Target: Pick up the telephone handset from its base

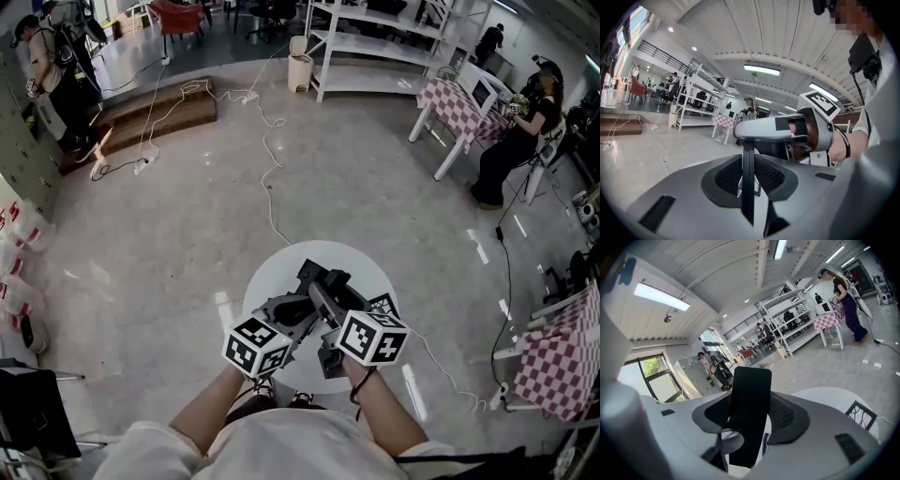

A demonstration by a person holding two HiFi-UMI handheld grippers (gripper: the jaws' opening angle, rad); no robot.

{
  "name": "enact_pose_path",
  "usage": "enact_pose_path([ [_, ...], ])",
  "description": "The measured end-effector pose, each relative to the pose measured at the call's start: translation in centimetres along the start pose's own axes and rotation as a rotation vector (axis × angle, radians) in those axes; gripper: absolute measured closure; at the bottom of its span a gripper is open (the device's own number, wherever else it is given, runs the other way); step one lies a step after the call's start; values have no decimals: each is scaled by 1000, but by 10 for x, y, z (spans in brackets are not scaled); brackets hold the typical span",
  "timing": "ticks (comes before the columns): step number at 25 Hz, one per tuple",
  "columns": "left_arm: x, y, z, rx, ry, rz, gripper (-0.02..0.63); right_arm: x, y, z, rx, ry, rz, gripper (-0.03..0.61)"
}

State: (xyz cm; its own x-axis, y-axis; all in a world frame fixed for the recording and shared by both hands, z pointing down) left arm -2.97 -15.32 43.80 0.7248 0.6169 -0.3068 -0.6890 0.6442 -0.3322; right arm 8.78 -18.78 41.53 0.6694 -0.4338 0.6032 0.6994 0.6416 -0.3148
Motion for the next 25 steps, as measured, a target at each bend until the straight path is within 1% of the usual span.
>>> enact_pose_path([
  [4, -1, -4, -12, 12, 19, -3, 525, 7, 4, -11, 32, 24, 0, 333],
  [7, -3, -3, -21, 25, 13, -20, 498, 18, 14, -20, 61, 53, 29, 337],
  [10, -7, 2, -30, 48, 16, -51, 495, 29, 28, -31, 99, 95, 61, 339],
  [12, -11, 6, -37, 76, 23, -106, 495, 34, 38, -39, 120, 134, 73, 339],
  [15, -22, 11, -50, 115, 11, -270, 495, 42, 51, -53, 124, 200, 92, 340],
  [17, -28, 10, -58, 131, 5, -338, 496, 46, 58, -64, 134, 224, 99, 339],
  [21, -29, 9, -77, 162, 8, -393, 495, 47, 72, -85, 172, 243, 91, 339],
  [25, -23, 9, -93, 220, 4, -406, 496, 48, 77, -89, 179, 244, 102, 339],
])
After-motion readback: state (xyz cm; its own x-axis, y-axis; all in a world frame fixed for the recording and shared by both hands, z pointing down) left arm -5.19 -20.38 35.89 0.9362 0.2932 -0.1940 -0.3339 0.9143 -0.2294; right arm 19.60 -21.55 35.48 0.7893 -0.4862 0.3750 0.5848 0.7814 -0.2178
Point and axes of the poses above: the fingertips, and each gripper's own axes: y backward along the fingers, x to its right, z out of its underside, the point moved 8 cm from there along y, backward along the fingers, and after that the axes turned 6 degrees about -z, right-handed, at the moved point
